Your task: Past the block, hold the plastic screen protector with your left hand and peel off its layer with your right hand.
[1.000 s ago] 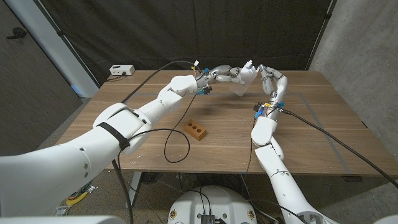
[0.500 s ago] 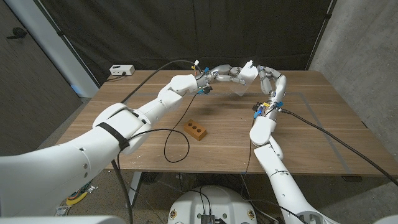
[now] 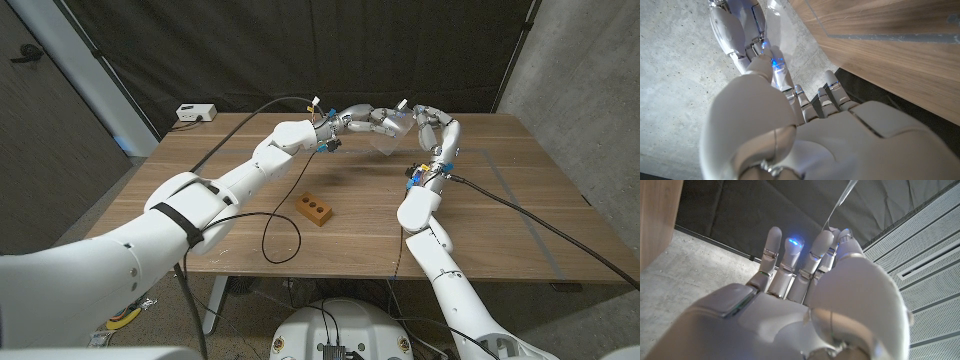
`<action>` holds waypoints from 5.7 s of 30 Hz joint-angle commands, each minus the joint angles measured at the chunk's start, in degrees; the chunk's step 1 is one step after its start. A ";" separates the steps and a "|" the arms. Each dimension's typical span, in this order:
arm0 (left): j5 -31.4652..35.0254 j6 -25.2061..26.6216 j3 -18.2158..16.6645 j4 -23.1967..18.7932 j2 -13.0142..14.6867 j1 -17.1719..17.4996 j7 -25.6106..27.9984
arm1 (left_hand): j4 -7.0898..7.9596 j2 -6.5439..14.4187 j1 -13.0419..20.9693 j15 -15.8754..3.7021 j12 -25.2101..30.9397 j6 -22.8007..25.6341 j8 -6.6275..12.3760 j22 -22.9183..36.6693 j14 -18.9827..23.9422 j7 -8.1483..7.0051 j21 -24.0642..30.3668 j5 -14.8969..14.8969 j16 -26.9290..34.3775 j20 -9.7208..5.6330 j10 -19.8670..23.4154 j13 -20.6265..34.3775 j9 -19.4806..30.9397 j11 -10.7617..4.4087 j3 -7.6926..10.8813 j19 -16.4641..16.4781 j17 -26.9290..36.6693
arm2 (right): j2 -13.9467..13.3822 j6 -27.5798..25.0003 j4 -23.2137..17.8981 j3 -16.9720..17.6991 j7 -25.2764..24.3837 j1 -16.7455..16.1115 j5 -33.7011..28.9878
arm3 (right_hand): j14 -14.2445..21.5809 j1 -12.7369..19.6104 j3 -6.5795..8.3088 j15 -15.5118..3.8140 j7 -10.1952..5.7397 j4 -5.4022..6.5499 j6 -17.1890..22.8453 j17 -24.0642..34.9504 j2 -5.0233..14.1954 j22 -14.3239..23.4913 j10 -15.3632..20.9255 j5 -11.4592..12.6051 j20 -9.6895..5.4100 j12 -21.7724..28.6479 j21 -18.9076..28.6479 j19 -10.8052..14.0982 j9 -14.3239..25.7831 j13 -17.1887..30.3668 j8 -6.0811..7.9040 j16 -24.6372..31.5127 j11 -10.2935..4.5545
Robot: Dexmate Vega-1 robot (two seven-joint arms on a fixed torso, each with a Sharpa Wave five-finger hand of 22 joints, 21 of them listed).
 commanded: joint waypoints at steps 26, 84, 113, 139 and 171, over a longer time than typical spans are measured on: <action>-0.09 -3.02 -0.15 7.55 -2.78 -2.74 -0.53 | -0.13 0.21 -0.05 -3.06 0.48 0.37 0.35 0.09 0.14 -0.09 0.80 -0.16 -0.24 -0.19 -0.09 0.18 0.14 -0.03 0.14 -0.46 0.48 | -1.26 2.39 3.73 -0.96 -6.04 1.74 0.92 | 2.01 -7.61 -2.25 -4.88 2.34 4.51 1.50 0.37 1.42 -0.18 1.42 -1.56 -2.85 1.80 -0.32 0.52 -1.38 0.44 0.94 -0.19 1.96; 0.51 -3.65 -0.08 12.79 -4.73 -4.96 -0.80 | -0.15 0.21 0.11 -2.83 0.79 0.30 0.32 0.04 0.14 0.07 1.28 -0.14 -0.42 -0.07 -0.34 0.24 0.08 0.00 0.21 -0.68 0.96 | -1.45 0.82 2.63 -1.41 -2.29 1.53 2.94 | 0.55 -14.13 -4.41 -4.80 3.29 4.64 -1.36 0.13 0.69 -0.77 -0.41 -1.93 -1.71 2.08 -0.52 -0.95 -1.57 0.17 0.64 0.06 2.76; -0.04 -2.06 -0.12 15.70 -5.98 -6.29 -0.90 | -0.13 0.15 0.07 -2.97 0.97 0.33 0.55 0.03 0.14 0.04 1.55 -0.16 -0.50 -0.17 -0.30 0.24 0.41 0.00 0.18 -0.72 1.18 | -3.26 -1.22 5.62 -3.99 -11.61 3.67 -4.05 | 2.83 0.56 0.71 -4.85 0.98 -0.59 6.31 0.39 1.16 0.13 3.76 -0.43 -4.57 3.89 0.24 0.96 -1.46 -0.04 2.71 2.75 1.08; -1.67 -1.22 -0.82 16.42 -6.07 -6.55 -2.53 | -0.23 0.12 0.22 -2.92 1.07 0.60 0.57 0.02 0.19 0.35 1.73 -0.19 -0.55 -0.17 -0.34 0.23 0.23 0.05 0.27 -0.76 1.30 | 3.66 -9.65 9.36 3.14 -14.13 4.74 -37.04 | 2.44 2.31 1.60 -4.82 0.14 0.18 9.73 0.39 -1.44 1.38 3.81 -2.61 -6.35 8.17 0.28 0.25 -3.89 7.74 1.20 3.10 -0.11; -1.89 0.00 -0.86 16.86 -6.14 -7.08 -3.11 | -0.24 0.12 0.30 -2.90 1.17 0.65 0.63 0.00 0.16 0.41 1.93 -0.23 -0.61 -0.18 -0.44 0.21 0.31 -0.02 0.38 -0.88 1.46 | 5.32 -19.48 13.08 5.68 -14.13 5.27 -55.40 | 2.93 2.46 3.08 -4.81 0.65 0.26 11.50 0.37 -2.88 2.27 4.43 -3.54 -6.84 8.26 0.20 0.69 -4.15 9.32 -0.15 3.29 -0.02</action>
